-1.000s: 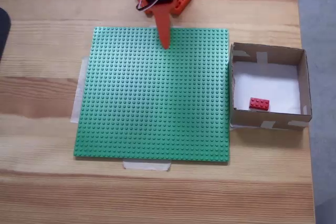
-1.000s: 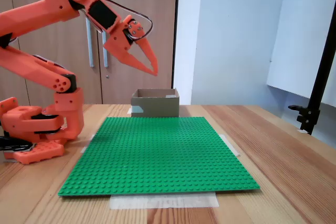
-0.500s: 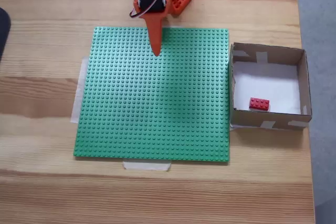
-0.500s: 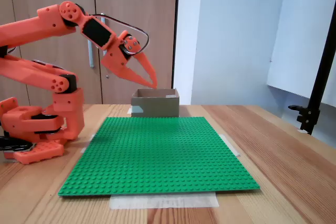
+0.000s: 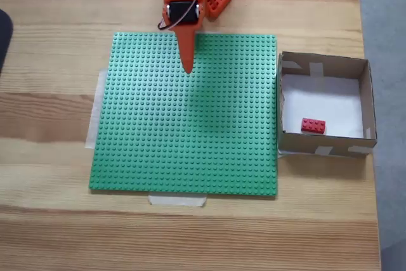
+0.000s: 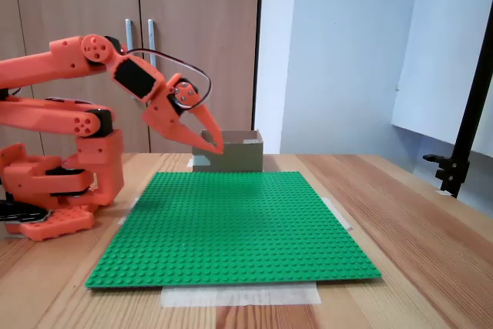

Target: Pick the red lego block and put it in the box.

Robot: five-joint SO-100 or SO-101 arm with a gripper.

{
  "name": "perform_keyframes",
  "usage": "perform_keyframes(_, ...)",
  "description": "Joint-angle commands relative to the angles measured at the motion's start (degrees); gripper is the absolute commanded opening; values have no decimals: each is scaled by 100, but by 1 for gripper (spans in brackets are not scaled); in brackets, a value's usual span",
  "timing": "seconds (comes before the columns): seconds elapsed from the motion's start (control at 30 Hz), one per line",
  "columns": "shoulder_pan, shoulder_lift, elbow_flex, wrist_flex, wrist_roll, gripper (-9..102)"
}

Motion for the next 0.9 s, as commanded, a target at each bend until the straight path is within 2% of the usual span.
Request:
perform_keyframes(0.0,53,290,123,-79,79,-1)
perform_keyframes(0.87,281,826,1907,-861,-18,-1)
